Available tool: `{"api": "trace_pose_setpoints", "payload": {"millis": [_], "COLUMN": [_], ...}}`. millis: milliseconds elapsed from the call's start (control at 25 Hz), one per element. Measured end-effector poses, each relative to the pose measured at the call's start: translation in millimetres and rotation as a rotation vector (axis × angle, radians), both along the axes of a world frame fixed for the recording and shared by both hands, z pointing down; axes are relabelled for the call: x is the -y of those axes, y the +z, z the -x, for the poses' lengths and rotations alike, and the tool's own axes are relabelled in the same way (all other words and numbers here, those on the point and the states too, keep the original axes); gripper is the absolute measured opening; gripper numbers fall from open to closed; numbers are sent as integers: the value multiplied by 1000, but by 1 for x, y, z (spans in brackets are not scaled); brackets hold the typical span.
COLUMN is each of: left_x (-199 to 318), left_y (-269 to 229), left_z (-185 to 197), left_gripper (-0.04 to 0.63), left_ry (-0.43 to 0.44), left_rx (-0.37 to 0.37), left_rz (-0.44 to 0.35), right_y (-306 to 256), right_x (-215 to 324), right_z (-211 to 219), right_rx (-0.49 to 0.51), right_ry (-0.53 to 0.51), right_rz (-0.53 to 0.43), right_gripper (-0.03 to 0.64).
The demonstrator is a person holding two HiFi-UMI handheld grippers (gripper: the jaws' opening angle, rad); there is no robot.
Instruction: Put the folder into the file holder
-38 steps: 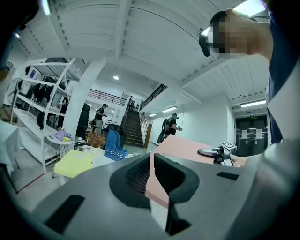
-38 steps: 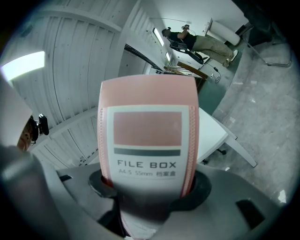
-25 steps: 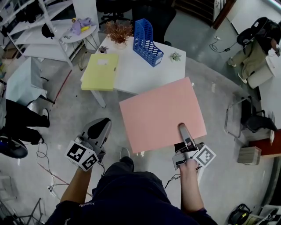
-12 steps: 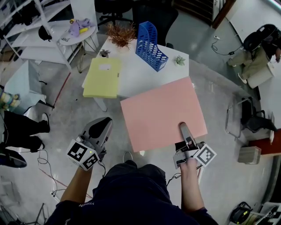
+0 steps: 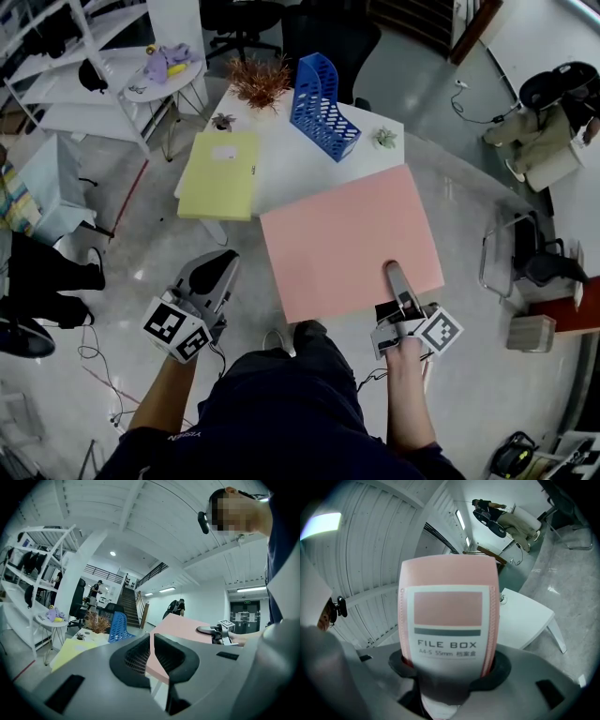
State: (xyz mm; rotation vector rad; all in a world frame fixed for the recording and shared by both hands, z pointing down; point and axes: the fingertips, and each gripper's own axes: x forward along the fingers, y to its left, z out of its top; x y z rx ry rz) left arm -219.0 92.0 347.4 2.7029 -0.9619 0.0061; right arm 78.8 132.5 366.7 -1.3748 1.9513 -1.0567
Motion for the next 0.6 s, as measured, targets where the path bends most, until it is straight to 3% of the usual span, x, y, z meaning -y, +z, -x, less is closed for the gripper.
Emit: {"api": "trace_pose_setpoints", "payload": {"millis": [600], "left_x": [54], "left_y": [7], "left_z": [-23], "left_gripper": [51], "left_ry": [-13], "left_rx": [25], "left_rz": [7], "right_y": [11], "right_x": [64], "right_z": [-20], "right_rx": [17], "right_ry": [-27], "right_rz": [3], "right_gripper": [267]}}
